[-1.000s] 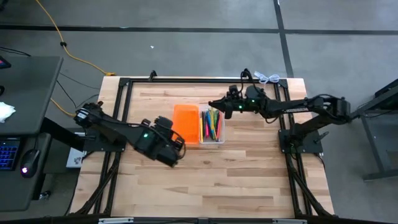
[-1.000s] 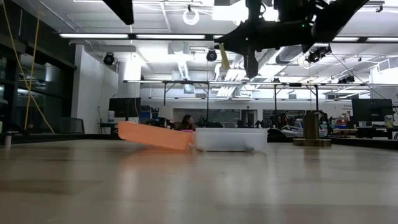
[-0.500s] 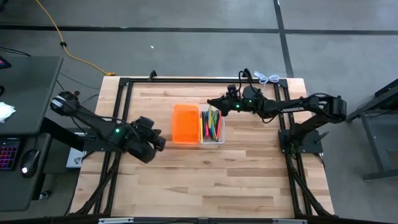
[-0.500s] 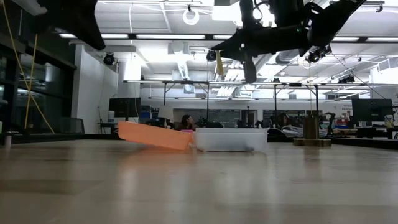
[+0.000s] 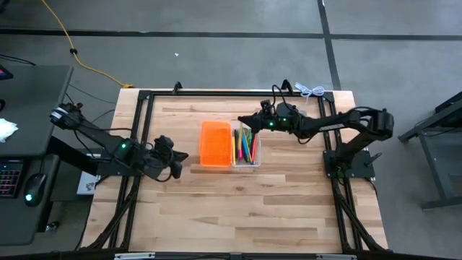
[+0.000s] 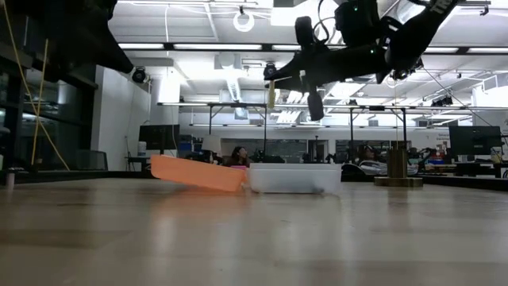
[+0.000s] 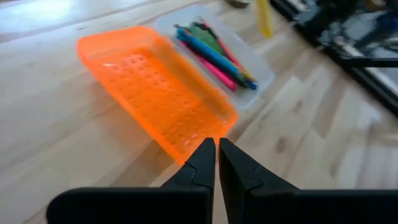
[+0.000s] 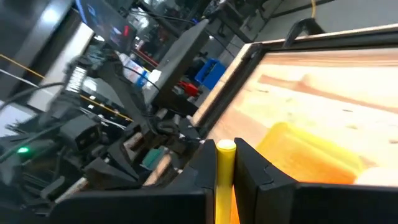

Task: Pick & place school supplies into a supply box
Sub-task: Put the yellow pen into the supply box

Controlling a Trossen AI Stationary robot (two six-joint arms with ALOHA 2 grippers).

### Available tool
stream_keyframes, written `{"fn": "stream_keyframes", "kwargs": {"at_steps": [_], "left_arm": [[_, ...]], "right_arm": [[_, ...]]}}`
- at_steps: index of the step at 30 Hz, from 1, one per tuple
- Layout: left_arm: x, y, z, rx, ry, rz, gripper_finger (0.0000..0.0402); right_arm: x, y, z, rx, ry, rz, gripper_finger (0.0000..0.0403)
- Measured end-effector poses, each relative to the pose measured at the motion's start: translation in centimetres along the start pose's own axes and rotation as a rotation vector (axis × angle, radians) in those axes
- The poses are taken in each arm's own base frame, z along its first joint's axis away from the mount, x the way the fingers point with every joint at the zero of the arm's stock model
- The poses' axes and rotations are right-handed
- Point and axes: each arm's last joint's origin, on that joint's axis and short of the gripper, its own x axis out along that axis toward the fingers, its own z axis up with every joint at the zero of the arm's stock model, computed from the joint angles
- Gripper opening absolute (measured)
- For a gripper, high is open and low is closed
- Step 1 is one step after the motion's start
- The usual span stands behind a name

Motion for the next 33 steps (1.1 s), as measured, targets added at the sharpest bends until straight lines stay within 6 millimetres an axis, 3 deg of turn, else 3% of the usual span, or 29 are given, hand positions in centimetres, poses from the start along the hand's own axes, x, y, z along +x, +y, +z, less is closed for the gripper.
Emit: {"fn": "stream_keyframes", "kwargs": {"at_steps": [8, 14, 33], "left_arm": [[0.0, 0.7, -0.5, 0.073, -0.028, -0.158, 0.0049], [0.1, 1.7, -1.1, 0.096, -0.028, -0.198, 0.0049], [-1.1, 5.4, -1.8, 0.094, -0.160, -0.345, 0.0049]], "right_arm": [[1.1, -1.4, -0.7, 0.068, 0.001, 0.002, 0.0008], [1.1, -2.2, -0.2, 0.100, -0.006, -0.008, 0.0008], [1.0, -3.0, -0.7, 0.205, 0.098, -0.055, 0.0008]]}}
